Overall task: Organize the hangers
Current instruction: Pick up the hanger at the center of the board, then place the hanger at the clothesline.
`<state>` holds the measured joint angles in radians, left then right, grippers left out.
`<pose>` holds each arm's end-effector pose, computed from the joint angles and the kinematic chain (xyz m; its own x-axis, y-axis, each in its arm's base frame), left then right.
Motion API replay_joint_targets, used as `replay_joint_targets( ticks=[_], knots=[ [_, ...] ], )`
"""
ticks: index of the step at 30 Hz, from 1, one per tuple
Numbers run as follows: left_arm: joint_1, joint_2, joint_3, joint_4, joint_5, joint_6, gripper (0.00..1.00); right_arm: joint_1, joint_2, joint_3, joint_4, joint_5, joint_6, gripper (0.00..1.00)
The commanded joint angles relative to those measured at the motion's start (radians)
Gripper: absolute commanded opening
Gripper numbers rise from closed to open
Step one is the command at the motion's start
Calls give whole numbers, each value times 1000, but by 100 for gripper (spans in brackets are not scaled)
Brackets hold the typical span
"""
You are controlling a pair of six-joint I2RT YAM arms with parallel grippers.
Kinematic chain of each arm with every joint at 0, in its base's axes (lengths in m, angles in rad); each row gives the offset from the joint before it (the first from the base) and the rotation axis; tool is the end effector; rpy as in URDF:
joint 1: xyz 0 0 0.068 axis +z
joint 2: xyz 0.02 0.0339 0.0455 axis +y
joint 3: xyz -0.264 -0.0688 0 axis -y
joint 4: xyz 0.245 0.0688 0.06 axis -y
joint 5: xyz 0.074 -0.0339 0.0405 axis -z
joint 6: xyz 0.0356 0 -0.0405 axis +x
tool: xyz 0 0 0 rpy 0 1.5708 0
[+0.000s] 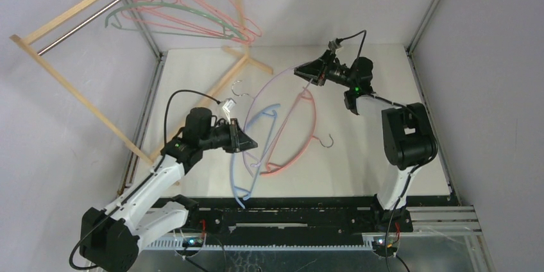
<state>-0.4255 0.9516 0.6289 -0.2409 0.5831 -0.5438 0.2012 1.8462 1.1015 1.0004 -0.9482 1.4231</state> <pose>0.1794 -0.1028 0.2523 -0.8140 -0.1053 -0.5712 0.4059 0.6003 -0.6891 0.3903 0.1091 0.2696 -0.8405 0.4172 -0.3456 -0.3756 0.0110 0.9267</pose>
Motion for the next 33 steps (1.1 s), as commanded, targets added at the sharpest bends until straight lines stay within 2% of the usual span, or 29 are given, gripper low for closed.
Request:
replay_joint_targets(
  ticks=[1,4,7,11,15,18,21,27,33],
  knots=[
    [-13,-33,21,-48,-26,65,0,0,-58,16,-257,0,-105,44],
    [-12,-70,54,-157,-124,90,0,0,-123,17,-602,35,-342,70],
    [-2,-118,77,-262,-228,106,0,-8,-161,15,-930,89,-567,84],
    [3,-170,124,-402,-405,111,0,-36,-212,-7,-1202,220,-742,100],
    [3,-209,219,-566,-704,65,0,-63,-273,-8,-1346,366,-847,100],
    [2,-216,300,-682,-941,26,0,-73,-290,-2,-1350,370,-852,100],
    [2,-168,412,-784,-1100,11,0,-69,-292,9,-1342,367,-836,100],
    [23,-52,573,-933,-1329,-35,0,-65,-299,14,-1340,360,-822,100],
    [91,25,670,-887,-1351,1,0,-67,-300,14,-1347,347,-826,100]
  ],
)
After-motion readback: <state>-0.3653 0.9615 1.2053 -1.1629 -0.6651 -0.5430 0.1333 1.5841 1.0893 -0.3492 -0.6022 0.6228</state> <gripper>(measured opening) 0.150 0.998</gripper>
